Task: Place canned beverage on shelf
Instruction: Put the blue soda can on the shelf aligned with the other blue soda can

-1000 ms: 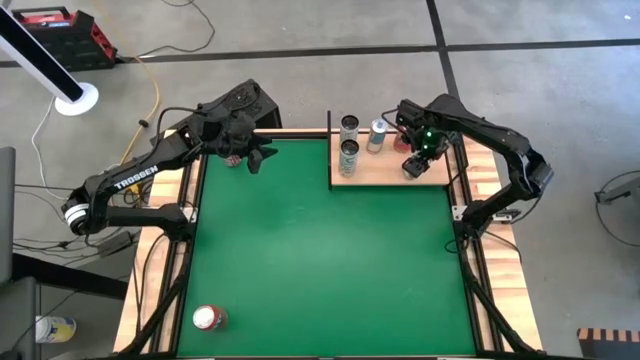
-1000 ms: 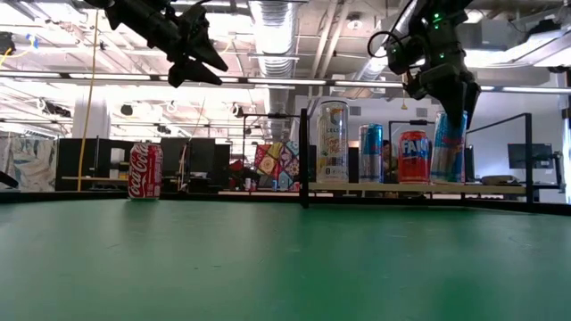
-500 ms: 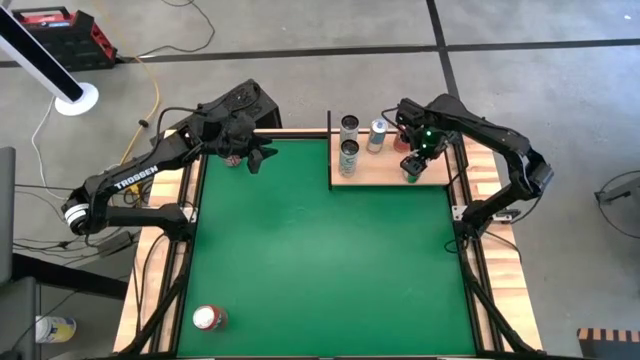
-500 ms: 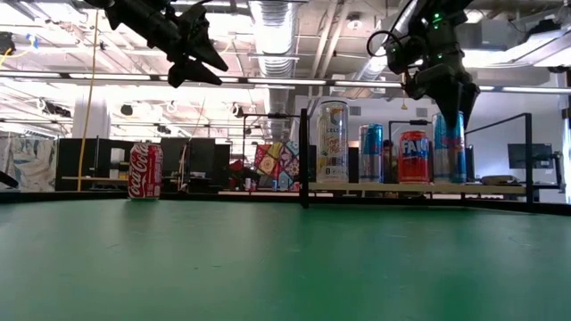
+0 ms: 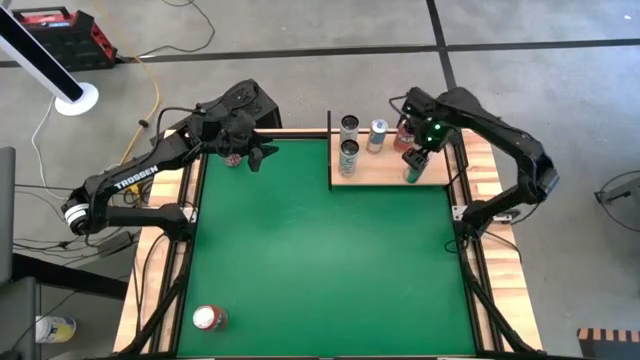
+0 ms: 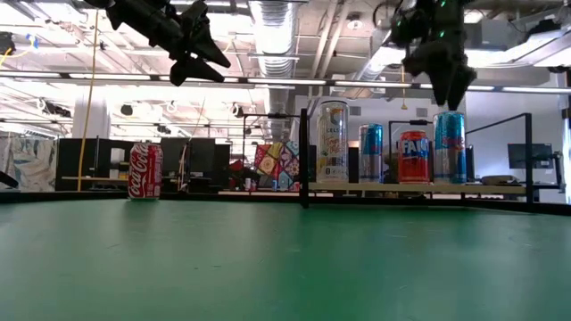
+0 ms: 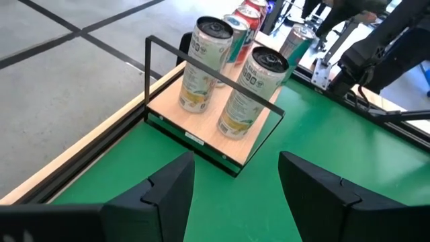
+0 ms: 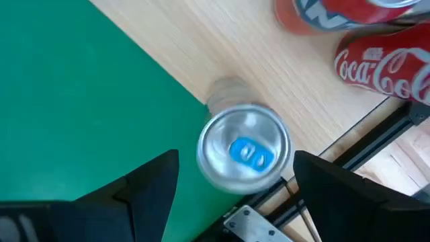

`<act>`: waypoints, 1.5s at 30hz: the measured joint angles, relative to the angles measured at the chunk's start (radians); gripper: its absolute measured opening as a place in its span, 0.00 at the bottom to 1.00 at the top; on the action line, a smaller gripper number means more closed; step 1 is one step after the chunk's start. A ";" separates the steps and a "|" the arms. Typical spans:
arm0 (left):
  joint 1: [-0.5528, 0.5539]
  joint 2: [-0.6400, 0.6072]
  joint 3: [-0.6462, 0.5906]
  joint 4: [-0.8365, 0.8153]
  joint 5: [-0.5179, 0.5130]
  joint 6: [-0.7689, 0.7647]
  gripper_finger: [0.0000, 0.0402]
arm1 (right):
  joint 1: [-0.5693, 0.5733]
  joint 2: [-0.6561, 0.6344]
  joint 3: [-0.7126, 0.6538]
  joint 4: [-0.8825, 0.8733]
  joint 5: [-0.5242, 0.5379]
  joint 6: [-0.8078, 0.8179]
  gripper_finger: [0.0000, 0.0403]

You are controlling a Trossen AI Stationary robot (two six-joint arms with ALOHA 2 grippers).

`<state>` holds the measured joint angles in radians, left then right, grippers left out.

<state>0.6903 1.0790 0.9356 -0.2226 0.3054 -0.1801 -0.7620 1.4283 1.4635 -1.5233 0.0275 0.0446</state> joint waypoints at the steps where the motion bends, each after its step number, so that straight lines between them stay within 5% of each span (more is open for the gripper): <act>1: 0.000 0.000 0.000 0.003 0.000 -0.001 0.50 | 0.000 -0.022 0.006 -0.008 -0.001 0.000 0.79; 6: 0.000 0.000 0.000 0.005 0.000 -0.018 0.50 | 0.000 -0.201 -0.040 0.006 -0.002 0.048 0.79; 14: 0.000 0.000 0.000 0.005 -0.031 -0.020 0.50 | 0.046 -0.492 -0.307 0.345 0.109 0.286 0.70; 18: 0.000 0.000 0.000 0.003 -0.018 -0.025 0.50 | 0.094 -0.608 -0.463 0.426 0.168 0.441 0.54; 26: 0.000 0.000 0.000 -0.018 -0.005 -0.027 0.50 | 0.167 -0.718 -0.593 0.510 0.331 0.566 0.05; 45: 0.000 0.000 0.000 -0.053 -0.015 -0.024 0.50 | 0.270 -0.701 -0.734 0.623 0.543 0.709 0.05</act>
<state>0.6907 1.0794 0.9356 -0.2759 0.2905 -0.2043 -0.4920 0.7269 0.7292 -0.9005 0.5708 0.7536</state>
